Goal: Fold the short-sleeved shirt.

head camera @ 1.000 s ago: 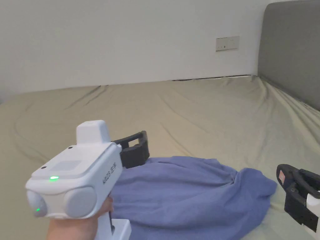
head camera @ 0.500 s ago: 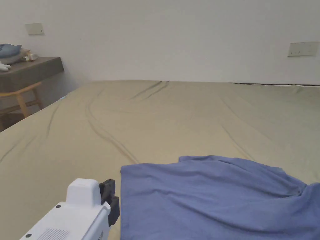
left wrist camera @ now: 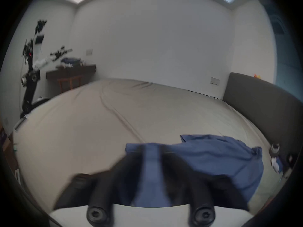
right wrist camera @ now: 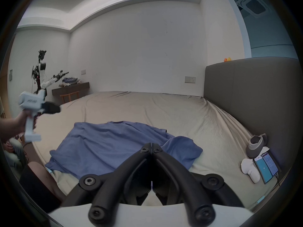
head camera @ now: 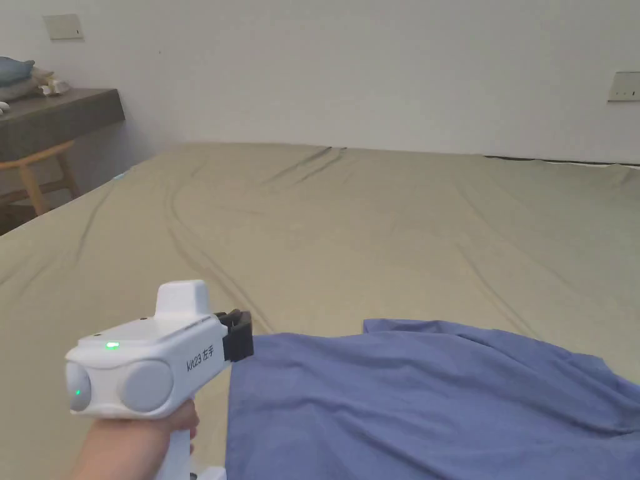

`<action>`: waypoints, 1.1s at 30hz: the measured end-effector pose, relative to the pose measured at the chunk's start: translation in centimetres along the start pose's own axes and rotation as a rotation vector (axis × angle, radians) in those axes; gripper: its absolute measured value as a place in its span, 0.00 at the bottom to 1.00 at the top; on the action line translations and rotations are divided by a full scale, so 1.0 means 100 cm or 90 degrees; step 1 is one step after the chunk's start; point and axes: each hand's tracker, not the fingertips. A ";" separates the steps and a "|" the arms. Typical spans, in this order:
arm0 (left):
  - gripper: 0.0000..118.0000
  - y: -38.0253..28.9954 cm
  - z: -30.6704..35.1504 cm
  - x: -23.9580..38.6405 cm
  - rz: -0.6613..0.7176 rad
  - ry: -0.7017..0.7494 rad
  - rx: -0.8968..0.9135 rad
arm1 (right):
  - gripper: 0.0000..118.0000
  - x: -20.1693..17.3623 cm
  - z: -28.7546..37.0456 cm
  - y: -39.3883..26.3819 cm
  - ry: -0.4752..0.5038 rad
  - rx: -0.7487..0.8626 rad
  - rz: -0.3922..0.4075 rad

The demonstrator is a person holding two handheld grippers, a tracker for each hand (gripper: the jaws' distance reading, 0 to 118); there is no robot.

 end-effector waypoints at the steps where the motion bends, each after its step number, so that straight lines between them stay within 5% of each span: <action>1: 0.62 0.005 -0.026 -0.005 -0.012 -0.006 -0.019 | 0.00 0.000 -0.002 -0.001 -0.001 -0.007 0.007; 2: 0.92 0.007 -0.056 -0.010 -0.035 0.016 -0.063 | 0.00 0.001 -0.003 -0.001 -0.001 -0.014 0.012; 3: 0.98 0.005 -0.080 -0.017 -0.037 0.044 -0.074 | 0.00 0.001 -0.005 -0.002 -0.001 -0.020 0.014; 8: 0.95 -0.011 -0.162 -0.043 0.051 0.068 -0.170 | 0.00 0.005 -0.011 -0.006 -0.003 -0.052 0.013; 11: 0.83 -0.032 -0.175 -0.035 0.049 0.067 -0.244 | 0.00 0.008 -0.016 -0.008 -0.009 -0.067 0.016; 12: 0.80 -0.036 -0.167 -0.020 -0.039 0.101 -0.190 | 0.00 0.010 -0.017 -0.008 -0.009 -0.070 0.014; 14: 0.49 -0.033 -0.156 0.002 -0.095 0.086 -0.192 | 0.00 0.013 -0.021 -0.010 -0.013 -0.075 0.015; 15: 0.08 -0.035 -0.166 -0.013 -0.110 0.079 -0.179 | 0.00 0.014 -0.022 -0.011 -0.015 -0.077 0.016; 16: 0.03 -0.034 -0.163 -0.011 -0.118 0.059 -0.178 | 0.00 0.015 -0.022 -0.012 -0.016 -0.080 0.016; 19: 0.03 -0.037 -0.154 -0.003 -0.115 0.030 -0.221 | 0.00 0.022 -0.021 -0.013 -0.015 -0.087 0.002; 28: 0.03 -0.001 -0.048 0.020 -0.067 -0.042 -0.068 | 0.03 0.068 -0.036 -0.001 -0.037 -0.088 -0.017; 29: 0.03 0.002 -0.037 0.021 -0.057 -0.051 -0.057 | 0.11 0.079 -0.052 -0.004 -0.028 -0.137 -0.044; 33: 0.03 0.013 -0.012 0.027 -0.058 -0.060 -0.038 | 1.00 0.122 -0.135 -0.016 -0.082 -0.216 -0.073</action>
